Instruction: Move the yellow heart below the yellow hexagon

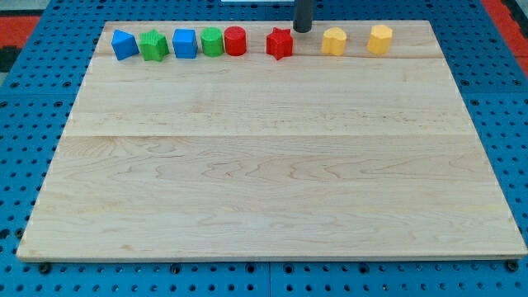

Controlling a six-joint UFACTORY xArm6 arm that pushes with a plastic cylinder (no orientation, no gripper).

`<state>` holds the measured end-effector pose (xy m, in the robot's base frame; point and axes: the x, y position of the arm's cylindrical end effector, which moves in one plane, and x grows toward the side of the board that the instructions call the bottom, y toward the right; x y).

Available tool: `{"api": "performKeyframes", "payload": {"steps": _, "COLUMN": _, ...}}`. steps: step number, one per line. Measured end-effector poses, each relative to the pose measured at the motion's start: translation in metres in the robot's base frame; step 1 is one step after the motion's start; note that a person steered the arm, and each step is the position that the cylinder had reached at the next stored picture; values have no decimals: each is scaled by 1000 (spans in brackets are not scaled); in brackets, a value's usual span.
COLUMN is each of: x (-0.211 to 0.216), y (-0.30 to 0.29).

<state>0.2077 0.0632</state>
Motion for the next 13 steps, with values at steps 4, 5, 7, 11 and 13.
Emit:
{"api": "performKeyframes", "payload": {"steps": 4, "x": 2, "y": -1}}
{"api": "performKeyframes", "payload": {"steps": 5, "x": 24, "y": 2}}
{"api": "performKeyframes", "payload": {"steps": 7, "x": 26, "y": 6}}
{"api": "performKeyframes", "payload": {"steps": 11, "x": 22, "y": 10}}
{"api": "performKeyframes", "payload": {"steps": 13, "x": 28, "y": 36}}
